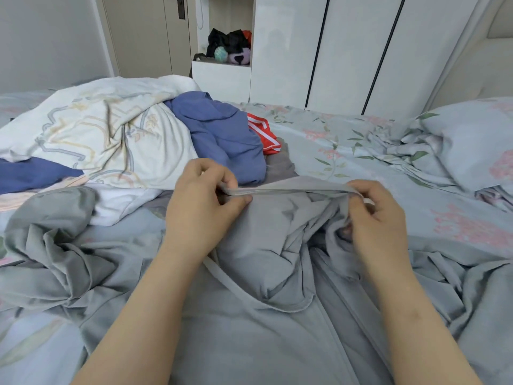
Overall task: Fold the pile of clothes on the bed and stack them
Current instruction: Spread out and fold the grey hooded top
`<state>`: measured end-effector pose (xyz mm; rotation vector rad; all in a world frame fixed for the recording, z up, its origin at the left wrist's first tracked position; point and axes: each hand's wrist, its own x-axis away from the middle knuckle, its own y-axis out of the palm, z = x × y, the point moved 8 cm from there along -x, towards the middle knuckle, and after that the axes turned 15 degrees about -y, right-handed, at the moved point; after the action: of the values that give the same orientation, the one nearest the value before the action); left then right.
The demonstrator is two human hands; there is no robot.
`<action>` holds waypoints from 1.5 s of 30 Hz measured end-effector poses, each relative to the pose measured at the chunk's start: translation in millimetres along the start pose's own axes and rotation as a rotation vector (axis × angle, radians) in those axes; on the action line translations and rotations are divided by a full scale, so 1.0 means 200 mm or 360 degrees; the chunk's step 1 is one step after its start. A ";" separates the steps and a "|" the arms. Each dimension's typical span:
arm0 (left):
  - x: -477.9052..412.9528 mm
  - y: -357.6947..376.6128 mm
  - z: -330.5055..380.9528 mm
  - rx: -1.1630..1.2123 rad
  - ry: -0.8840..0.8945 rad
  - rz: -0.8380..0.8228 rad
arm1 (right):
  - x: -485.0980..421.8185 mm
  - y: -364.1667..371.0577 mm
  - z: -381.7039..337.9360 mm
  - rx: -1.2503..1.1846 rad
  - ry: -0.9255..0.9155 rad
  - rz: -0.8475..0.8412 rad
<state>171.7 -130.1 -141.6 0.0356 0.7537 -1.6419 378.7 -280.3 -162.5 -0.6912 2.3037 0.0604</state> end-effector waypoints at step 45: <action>0.38 0.50 -0.20 -0.1302 -0.0079 -0.0730 | 0.27 0.09 0.10 0.1635 -0.0059 -0.1076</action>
<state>227.4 -179.3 -249.4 -0.8059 1.4169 -1.6243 350.2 -284.7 -215.9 -0.8143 1.6093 -1.2898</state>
